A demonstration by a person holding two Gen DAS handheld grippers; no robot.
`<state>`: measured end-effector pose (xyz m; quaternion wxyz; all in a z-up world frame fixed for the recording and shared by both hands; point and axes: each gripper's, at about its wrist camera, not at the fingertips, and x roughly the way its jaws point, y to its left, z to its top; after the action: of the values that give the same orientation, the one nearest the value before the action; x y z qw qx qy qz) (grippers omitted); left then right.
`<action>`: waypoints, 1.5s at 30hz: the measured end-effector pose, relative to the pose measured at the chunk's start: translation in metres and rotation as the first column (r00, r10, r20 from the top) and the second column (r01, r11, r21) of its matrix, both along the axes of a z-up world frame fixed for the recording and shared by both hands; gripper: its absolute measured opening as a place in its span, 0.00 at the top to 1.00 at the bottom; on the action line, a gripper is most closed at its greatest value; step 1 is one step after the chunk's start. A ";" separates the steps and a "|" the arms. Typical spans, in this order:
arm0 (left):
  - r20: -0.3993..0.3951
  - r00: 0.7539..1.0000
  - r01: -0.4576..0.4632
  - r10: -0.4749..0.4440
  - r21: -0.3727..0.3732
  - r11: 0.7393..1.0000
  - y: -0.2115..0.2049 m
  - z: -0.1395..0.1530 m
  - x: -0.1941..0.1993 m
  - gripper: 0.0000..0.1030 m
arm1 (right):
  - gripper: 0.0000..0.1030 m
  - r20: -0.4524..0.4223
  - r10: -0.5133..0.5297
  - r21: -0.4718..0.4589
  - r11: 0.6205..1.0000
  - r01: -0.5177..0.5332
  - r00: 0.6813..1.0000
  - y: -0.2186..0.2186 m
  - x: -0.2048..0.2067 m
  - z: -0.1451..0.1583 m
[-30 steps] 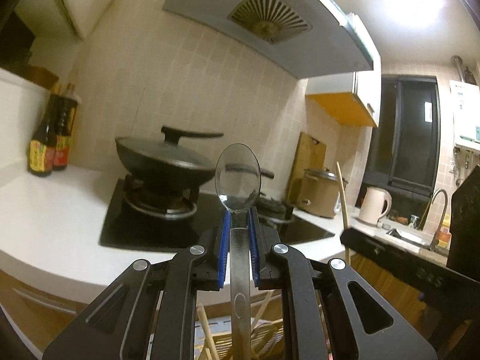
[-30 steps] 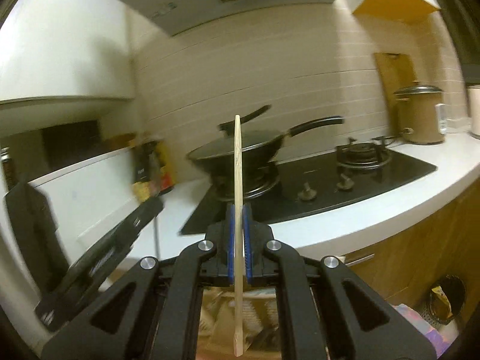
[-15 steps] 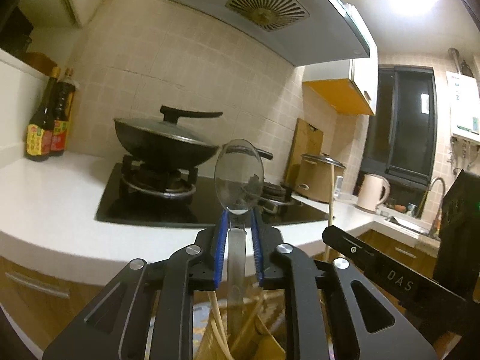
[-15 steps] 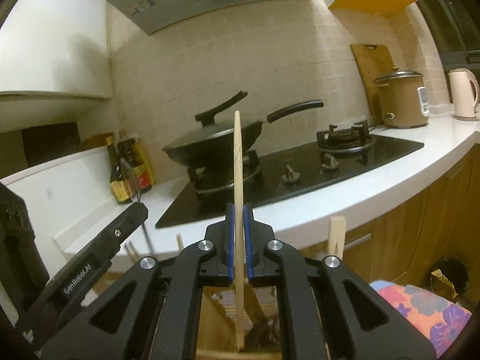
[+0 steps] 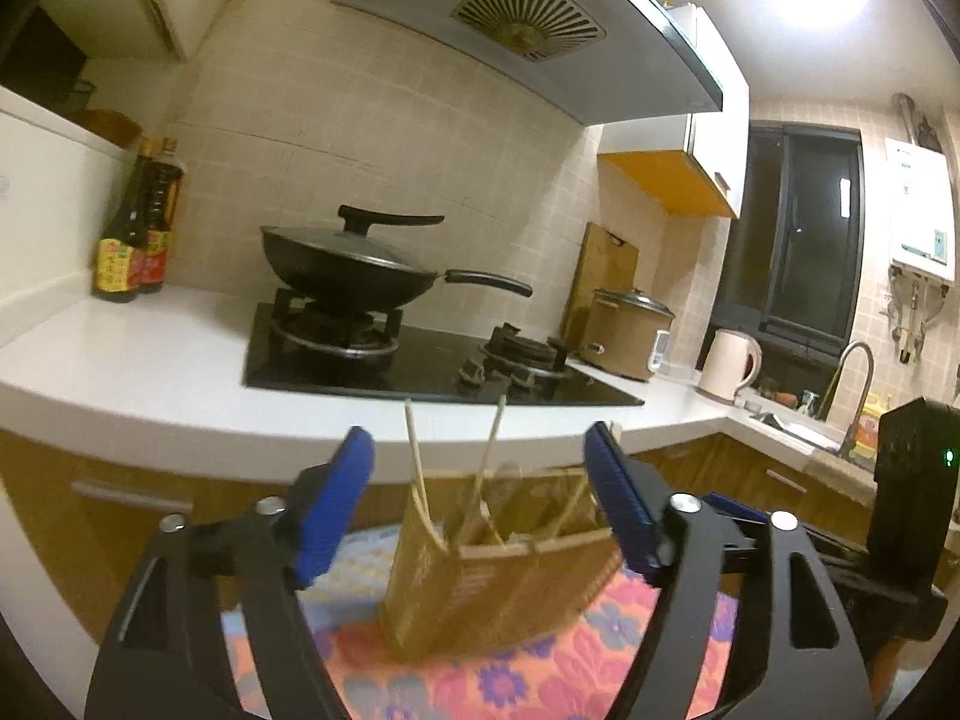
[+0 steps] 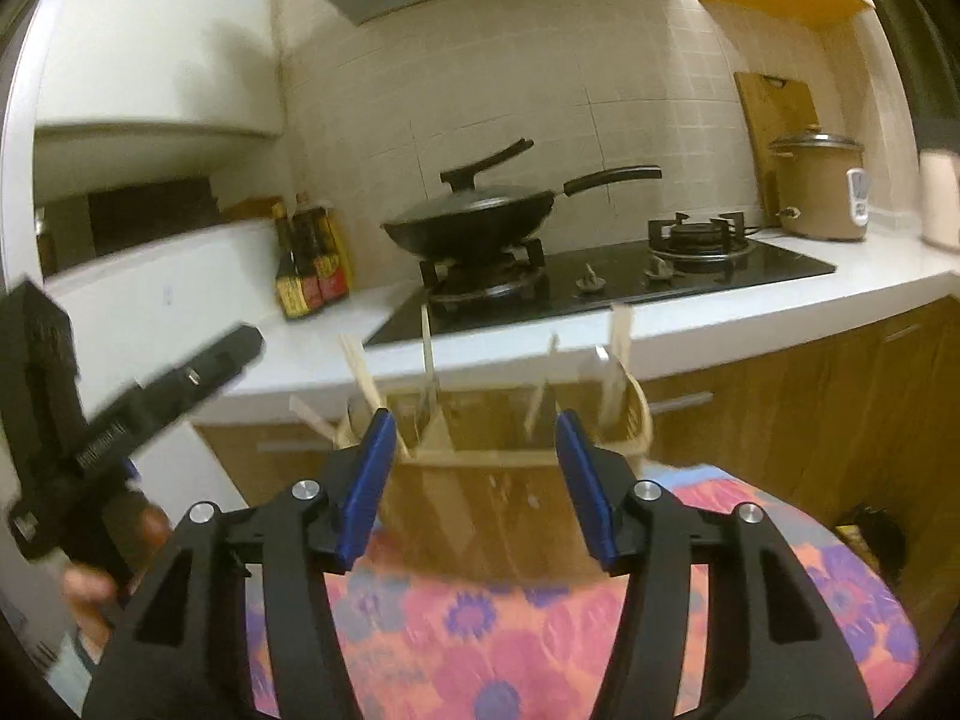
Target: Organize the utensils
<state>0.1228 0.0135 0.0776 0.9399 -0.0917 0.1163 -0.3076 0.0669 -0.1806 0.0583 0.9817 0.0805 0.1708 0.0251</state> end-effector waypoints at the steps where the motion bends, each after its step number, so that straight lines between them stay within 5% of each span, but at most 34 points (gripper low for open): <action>1: -0.005 1.000 -0.013 0.013 0.012 1.000 0.000 -0.002 -0.008 0.27 | 0.42 -0.019 0.002 -0.020 1.000 -0.002 1.000 0.002 -0.005 -0.003; 8: -0.036 0.994 -0.105 0.107 0.065 0.992 -0.006 -0.033 -0.056 0.19 | 0.30 -0.050 -0.080 -0.119 0.990 0.073 0.996 0.002 -0.042 -0.037; 16: 0.075 0.929 -0.369 0.362 0.210 0.905 -0.029 -0.074 -0.080 0.17 | 0.19 0.000 -0.184 -0.106 0.977 0.183 0.983 -0.014 -0.060 -0.076; 23: 0.050 0.935 -0.353 0.352 0.261 0.899 -0.033 -0.086 -0.076 0.12 | 0.14 -0.025 -0.195 -0.100 0.976 0.192 0.980 -0.024 -0.051 -0.084; 45: 0.077 0.924 -0.380 0.374 0.264 0.886 -0.031 -0.084 -0.079 0.08 | 0.13 0.008 -0.186 -0.126 0.975 0.186 0.982 -0.019 -0.055 -0.081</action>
<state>0.0439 -0.0174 -0.0066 0.9866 0.0221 0.1264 -0.1013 0.0120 -0.1997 -0.0230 0.9825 0.0340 0.1656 -0.0779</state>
